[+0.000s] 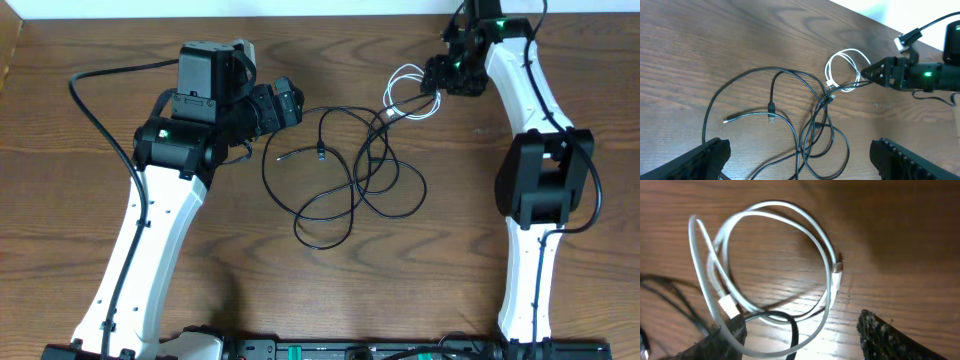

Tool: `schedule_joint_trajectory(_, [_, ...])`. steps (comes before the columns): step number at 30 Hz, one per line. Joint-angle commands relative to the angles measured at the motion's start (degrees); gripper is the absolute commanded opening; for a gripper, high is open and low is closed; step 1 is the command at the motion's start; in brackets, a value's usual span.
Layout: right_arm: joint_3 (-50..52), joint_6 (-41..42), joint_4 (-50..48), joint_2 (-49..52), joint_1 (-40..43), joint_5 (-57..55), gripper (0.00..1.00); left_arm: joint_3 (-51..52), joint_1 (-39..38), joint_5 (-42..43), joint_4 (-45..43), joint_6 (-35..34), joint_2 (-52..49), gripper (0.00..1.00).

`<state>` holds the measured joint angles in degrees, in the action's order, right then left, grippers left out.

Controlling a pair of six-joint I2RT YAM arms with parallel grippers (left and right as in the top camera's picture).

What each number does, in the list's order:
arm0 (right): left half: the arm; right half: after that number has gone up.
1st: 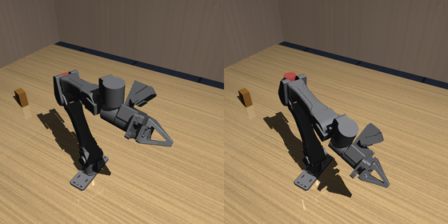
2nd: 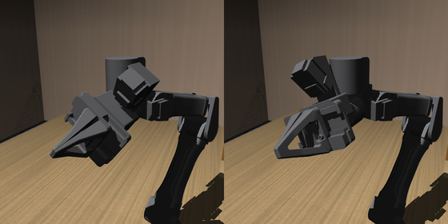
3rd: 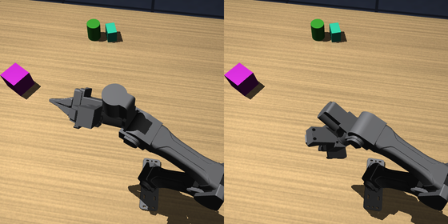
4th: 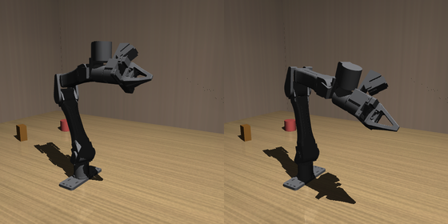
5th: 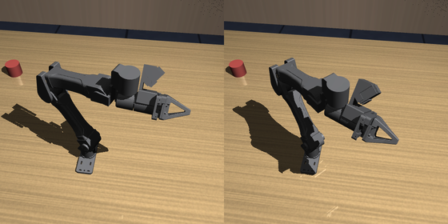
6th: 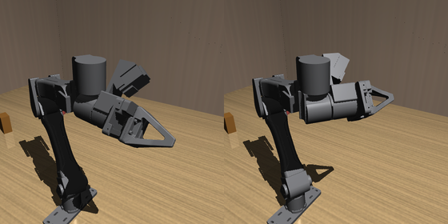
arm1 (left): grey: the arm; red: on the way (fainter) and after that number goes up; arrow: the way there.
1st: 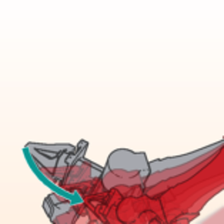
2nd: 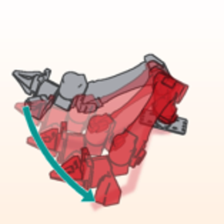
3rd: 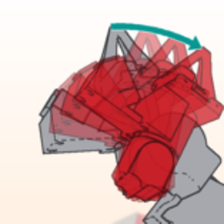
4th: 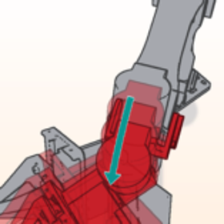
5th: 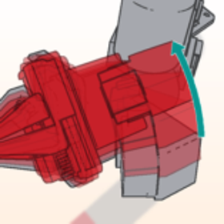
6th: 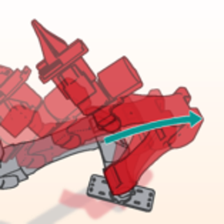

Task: Untangle cables

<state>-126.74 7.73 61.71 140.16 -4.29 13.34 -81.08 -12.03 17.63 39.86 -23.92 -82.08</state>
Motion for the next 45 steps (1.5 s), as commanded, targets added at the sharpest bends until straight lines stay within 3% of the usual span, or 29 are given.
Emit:
schedule_joint_trajectory(1, [-0.31,6.56,-0.61,3.37,-0.15,-3.58,0.66,-0.63,0.24,-0.76,0.02,1.03,0.48,0.95])
schedule_joint_trajectory(10, [-0.26,10.05,-5.2,4.2,-0.28,-10.64,0.64,-0.63,0.22,-0.76,0.02,1.03,0.48,0.95])
schedule_joint_trajectory(22, [7.69,9.31,-5.14,4.42,-3.76,-13.42,0.46,-0.63,0.22,-0.79,0.66,1.44,0.48,0.95])
schedule_joint_trajectory(27, [9.03,8.98,-4.74,4.42,-4.42,-13.42,0.13,-0.63,0.22,-0.76,0.83,1.42,0.48,0.95])
schedule_joint_trajectory(28, [9.01,9.03,-4.9,4.42,-4.26,-13.42,0.01,-0.63,0.22,-0.76,0.83,1.42,0.48,0.95])
schedule_joint_trajectory(34, [6.75,9.62,-4.09,3.89,-0.59,-12.96,0.01,-0.63,0.22,-0.76,0.83,1.4,0.48,0.95])
schedule_joint_trajectory(45, [-7.93,6.78,2.82,-2.97,19.43,-15.04,0.01,-0.63,0.22,-0.76,0.81,1.4,0.48,0.95])
